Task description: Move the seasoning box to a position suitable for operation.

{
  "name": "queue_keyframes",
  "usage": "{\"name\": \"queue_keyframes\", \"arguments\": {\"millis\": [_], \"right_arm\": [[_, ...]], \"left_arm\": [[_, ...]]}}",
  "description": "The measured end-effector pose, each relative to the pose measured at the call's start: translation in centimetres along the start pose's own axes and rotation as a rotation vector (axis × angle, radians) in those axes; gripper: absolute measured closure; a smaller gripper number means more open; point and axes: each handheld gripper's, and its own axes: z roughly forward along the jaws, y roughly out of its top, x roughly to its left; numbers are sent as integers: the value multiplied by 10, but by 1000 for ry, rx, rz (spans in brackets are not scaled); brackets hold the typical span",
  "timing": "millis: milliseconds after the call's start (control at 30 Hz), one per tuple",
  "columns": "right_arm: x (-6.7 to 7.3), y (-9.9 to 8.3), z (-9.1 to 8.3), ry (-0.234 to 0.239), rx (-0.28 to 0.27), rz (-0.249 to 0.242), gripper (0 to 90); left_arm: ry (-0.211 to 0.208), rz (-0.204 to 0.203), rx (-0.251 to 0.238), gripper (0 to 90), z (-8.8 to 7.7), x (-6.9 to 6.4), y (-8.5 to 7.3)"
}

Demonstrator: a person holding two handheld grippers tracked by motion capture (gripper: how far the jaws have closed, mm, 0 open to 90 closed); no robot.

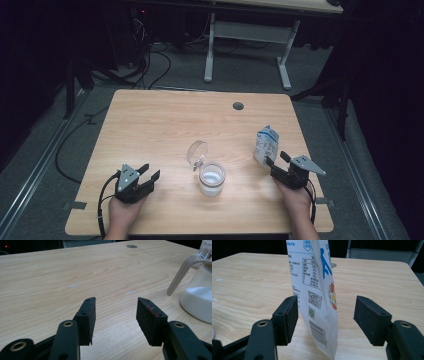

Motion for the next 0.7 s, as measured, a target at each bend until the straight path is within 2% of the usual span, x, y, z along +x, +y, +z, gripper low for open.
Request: {"name": "queue_keyframes", "arguments": {"millis": [567,700], "right_arm": [[2,-7,-19,-44,7,-30,376],[2,-11,-25,-54,13,-26,379]], "left_arm": [[-22,11,3,510,5,-5,2],[-22,25,8,509,5,-7,2]]}}
